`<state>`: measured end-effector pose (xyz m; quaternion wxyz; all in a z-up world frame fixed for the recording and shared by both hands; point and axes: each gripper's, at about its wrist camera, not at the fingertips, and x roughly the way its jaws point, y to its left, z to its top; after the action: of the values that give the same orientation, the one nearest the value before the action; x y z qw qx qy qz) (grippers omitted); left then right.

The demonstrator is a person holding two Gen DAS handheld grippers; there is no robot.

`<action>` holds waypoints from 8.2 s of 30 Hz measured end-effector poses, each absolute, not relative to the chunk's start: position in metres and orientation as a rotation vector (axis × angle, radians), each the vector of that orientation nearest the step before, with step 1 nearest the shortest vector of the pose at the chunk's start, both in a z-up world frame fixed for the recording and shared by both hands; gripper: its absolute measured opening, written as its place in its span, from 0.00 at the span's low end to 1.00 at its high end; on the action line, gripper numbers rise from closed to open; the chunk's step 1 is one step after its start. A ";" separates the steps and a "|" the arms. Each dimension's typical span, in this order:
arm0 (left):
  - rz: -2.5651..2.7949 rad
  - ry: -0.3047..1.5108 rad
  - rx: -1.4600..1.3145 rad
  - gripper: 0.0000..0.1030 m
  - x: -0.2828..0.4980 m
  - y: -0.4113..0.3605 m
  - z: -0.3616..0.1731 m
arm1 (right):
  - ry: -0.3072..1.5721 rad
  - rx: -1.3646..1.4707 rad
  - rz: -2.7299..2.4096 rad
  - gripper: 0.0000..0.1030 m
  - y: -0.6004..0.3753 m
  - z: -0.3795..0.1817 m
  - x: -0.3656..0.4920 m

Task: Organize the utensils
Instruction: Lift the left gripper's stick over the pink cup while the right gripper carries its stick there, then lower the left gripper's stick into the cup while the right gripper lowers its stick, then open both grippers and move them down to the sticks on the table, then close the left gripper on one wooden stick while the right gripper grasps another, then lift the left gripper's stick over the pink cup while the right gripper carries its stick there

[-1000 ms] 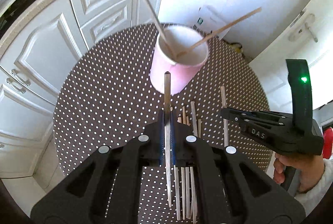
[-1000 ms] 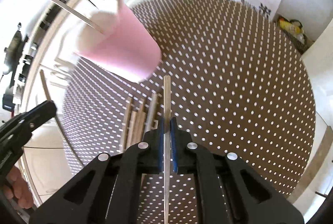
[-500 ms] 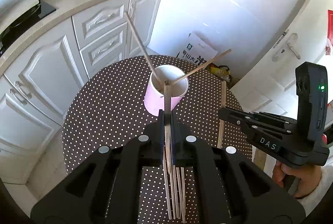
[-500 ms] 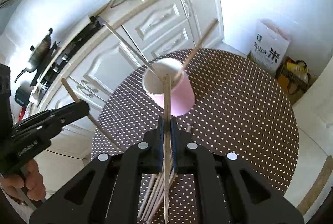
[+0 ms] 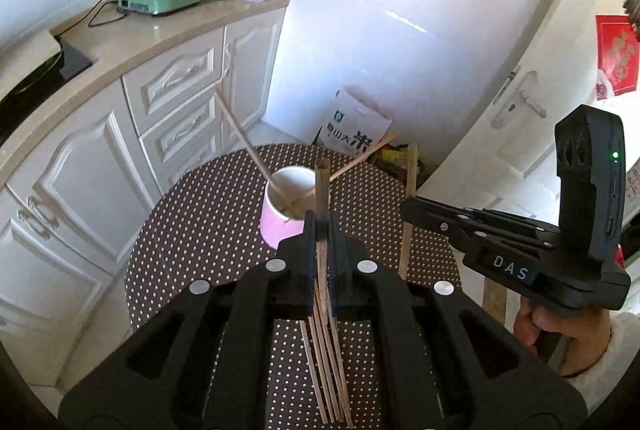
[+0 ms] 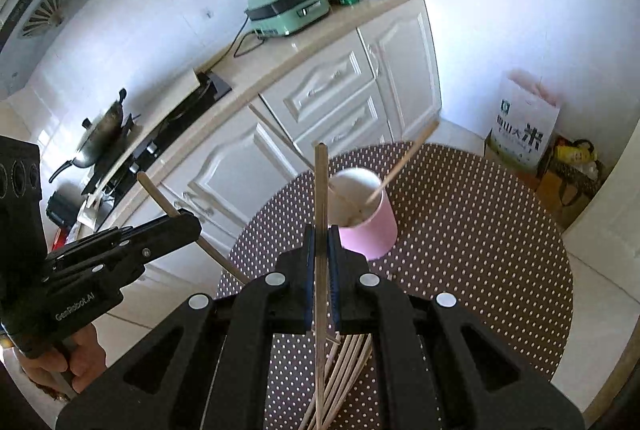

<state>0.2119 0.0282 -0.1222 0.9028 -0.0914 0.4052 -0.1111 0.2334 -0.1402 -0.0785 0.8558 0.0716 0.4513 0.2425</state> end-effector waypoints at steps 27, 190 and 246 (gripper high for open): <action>-0.200 0.654 -0.165 0.05 0.283 0.049 -0.068 | 0.549 0.068 0.417 0.05 -0.113 -0.014 0.293; -0.216 1.407 -0.137 0.06 0.285 -0.006 -0.354 | 1.494 0.177 0.165 0.20 -0.117 -0.280 0.267; -0.296 0.815 -0.172 0.06 0.230 0.023 -0.100 | 0.712 0.176 0.446 0.05 -0.163 -0.035 0.240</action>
<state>0.2302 0.0228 -0.1001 0.9038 -0.0834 0.3945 -0.1432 0.2396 -0.1630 -0.0351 0.9093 0.0855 0.3452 0.2161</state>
